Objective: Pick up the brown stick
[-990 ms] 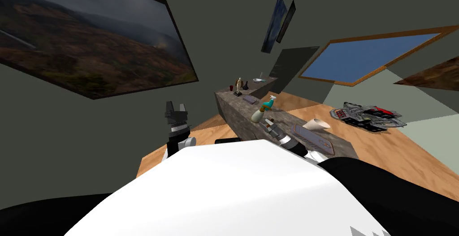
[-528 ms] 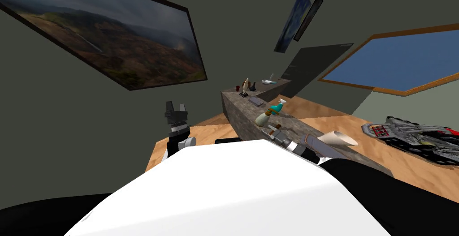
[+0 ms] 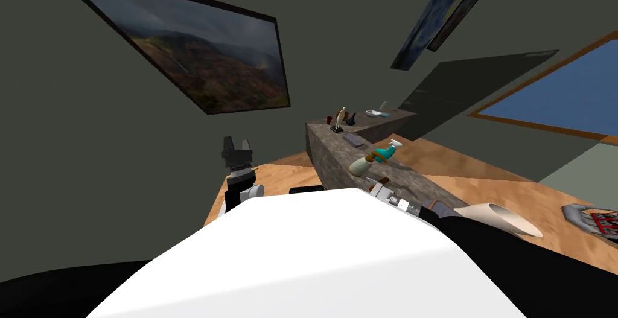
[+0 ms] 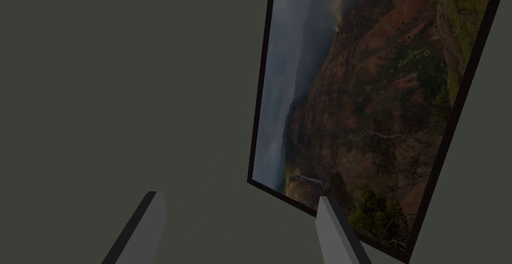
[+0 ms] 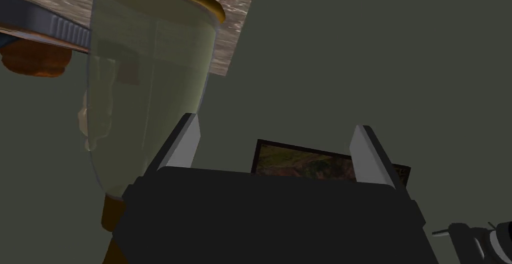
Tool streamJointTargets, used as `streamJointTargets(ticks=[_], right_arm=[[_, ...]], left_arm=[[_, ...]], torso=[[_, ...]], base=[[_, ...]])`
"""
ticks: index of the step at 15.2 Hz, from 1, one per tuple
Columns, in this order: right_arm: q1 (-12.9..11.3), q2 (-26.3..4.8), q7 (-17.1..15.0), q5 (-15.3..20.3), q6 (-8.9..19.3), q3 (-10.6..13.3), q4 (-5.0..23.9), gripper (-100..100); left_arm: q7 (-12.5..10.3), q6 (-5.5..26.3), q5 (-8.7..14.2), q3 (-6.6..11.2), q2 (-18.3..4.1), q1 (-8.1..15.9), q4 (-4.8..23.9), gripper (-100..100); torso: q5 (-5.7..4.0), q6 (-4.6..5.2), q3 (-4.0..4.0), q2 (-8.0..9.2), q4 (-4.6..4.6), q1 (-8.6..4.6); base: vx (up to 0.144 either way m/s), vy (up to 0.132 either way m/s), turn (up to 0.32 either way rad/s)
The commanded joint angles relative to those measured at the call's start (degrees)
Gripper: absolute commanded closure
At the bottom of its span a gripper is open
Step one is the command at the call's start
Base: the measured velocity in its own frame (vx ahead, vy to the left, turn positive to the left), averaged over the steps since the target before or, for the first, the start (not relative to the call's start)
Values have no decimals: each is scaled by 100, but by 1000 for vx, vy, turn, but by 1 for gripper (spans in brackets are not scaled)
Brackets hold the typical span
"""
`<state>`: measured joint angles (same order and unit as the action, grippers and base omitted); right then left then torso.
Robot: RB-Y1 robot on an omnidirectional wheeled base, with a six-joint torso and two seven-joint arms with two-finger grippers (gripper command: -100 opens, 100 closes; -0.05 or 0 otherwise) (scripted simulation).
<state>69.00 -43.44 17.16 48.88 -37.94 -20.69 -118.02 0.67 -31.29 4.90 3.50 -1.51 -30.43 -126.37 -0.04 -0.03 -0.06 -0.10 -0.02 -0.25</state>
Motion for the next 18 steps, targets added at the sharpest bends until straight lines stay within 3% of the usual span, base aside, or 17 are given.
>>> streamJointTargets(ticks=[1,4,5,6,7,8,9,10,11,13,14,15,18], right_arm=[[286,-227,122,286,0,-104,54,-100],[536,-381,217,717,-9,-172,118,-100],[738,-528,311,860,-18,-236,181,-100],[740,-528,311,990,-18,-236,181,-100],[925,-668,403,1137,-25,-294,245,-100],[937,-668,403,1257,-25,-294,245,-100],[1125,-801,492,1412,-30,-346,308,-100],[1125,-801,492,1517,-30,-346,308,-100],[1305,-927,579,1664,-34,-391,371,-100],[1305,-927,579,1769,-34,-391,371,-100],[1474,-1045,662,1963,-37,-429,433,-100],[1474,-1045,662,2012,-37,-429,433,-100],[1777,-1254,818,2404,-36,-480,555,-100]], left_arm=[[0,0,0,0,0,0,0,0],[0,0,0,0,0,1,0,0],[0,0,0,0,0,0,0,0],[0,0,0,0,0,1,0,0],[0,0,0,0,0,0,0,0],[0,0,0,0,0,1,0,0],[0,0,0,0,0,0,0,0],[0,0,0,0,0,0,0,0],[0,0,0,0,0,0,0,0],[0,0,0,0,0,0,0,0],[0,0,0,1,0,-1,0,0],[0,0,0,0,0,-1,0,0],[0,0,0,0,0,0,0,0]], torso=[[0,0,0,0,0,0],[0,-2,1,1,0,-1],[-1,-2,0,0,0,0],[-1,-5,-1,-1,0,-1],[-1,0,-1,-2,0,-1],[0,-4,-1,-2,-1,-1],[0,1,-1,-2,0,-1],[1,-1,-1,-2,-1,0],[-1,0,-1,-3,0,-1],[-1,0,-3,-5,-1,1],[0,5,-3,-6,0,4],[1,1,-4,-7,-1,6],[0,0,-4,-7,-1,4]], base=[[-33,-47,322],[-28,-41,343],[-27,-36,434],[-25,-39,343],[-28,-36,393],[-28,-37,302],[-28,-40,321],[-28,-39,300],[-29,-30,395],[-22,-25,186],[-18,-18,167],[-19,-19,240],[-26,-26,351]])
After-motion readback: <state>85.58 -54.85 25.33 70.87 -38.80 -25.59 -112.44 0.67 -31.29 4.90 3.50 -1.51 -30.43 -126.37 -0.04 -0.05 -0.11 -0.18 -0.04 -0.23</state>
